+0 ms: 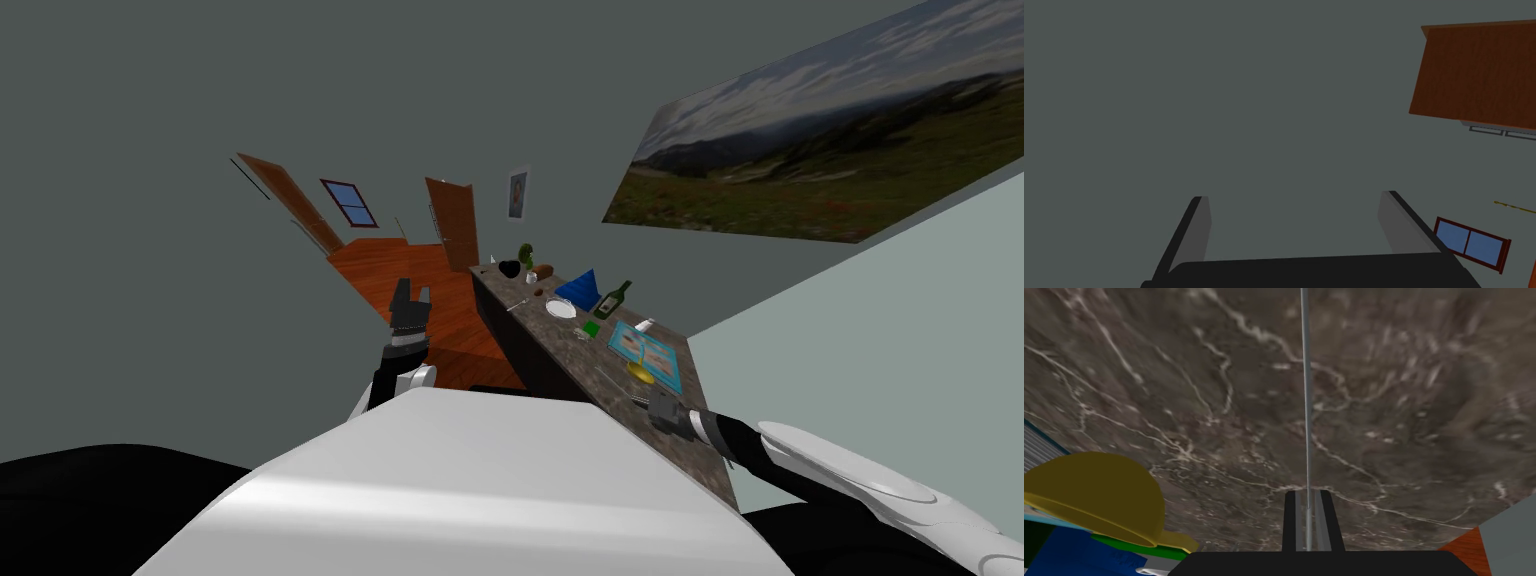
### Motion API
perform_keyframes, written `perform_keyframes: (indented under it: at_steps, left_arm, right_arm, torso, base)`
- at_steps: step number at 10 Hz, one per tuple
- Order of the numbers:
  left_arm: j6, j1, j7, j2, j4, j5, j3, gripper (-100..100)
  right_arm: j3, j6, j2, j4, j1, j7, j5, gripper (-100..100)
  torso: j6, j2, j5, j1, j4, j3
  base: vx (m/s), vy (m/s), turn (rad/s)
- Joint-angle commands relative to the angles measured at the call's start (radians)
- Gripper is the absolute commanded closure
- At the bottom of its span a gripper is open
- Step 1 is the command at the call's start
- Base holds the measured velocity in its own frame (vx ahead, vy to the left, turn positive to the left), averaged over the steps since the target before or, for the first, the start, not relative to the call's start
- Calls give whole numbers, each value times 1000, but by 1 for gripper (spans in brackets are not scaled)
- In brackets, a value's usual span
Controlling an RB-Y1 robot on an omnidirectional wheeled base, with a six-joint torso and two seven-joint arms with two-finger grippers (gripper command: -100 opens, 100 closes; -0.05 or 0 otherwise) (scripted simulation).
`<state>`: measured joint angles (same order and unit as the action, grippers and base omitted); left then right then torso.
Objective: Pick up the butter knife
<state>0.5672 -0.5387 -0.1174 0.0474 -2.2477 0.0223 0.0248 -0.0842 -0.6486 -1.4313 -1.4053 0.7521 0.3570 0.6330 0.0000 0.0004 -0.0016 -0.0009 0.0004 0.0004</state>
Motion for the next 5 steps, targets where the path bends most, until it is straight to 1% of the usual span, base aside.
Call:
perform_keyframes:
  at_steps: [1,2,3,4,5]
  left_arm:
    - [0,0,0,0,0,0,0,0]
    - [0,0,0,0,0,0,0,0]
    - [0,0,0,0,0,0,0,0]
    - [0,0,0,0,0,0,0,0]
    - [0,0,0,0,0,0,0,0]
  right_arm:
    - [0,0,0,0,0,0,0,0]
    - [21,-2,-28,-20,18,-7,-8,100]
    - [31,-10,-46,-26,22,-14,-13,100]
    - [21,-6,-33,-19,15,-8,-9,100]
    - [22,-8,-34,-17,14,-9,-9,0]
  torso:
    - [0,0,0,0,0,0]
    - [0,0,0,0,0,0]
    - [1,1,1,0,0,1]
    - [1,2,0,0,1,1]
    - [0,2,0,0,1,1]
  base:
    - [0,0,0]
    - [-12,-1,-127]
    - [-28,1,-161]
    - [-14,1,-30]
    - [0,0,0]
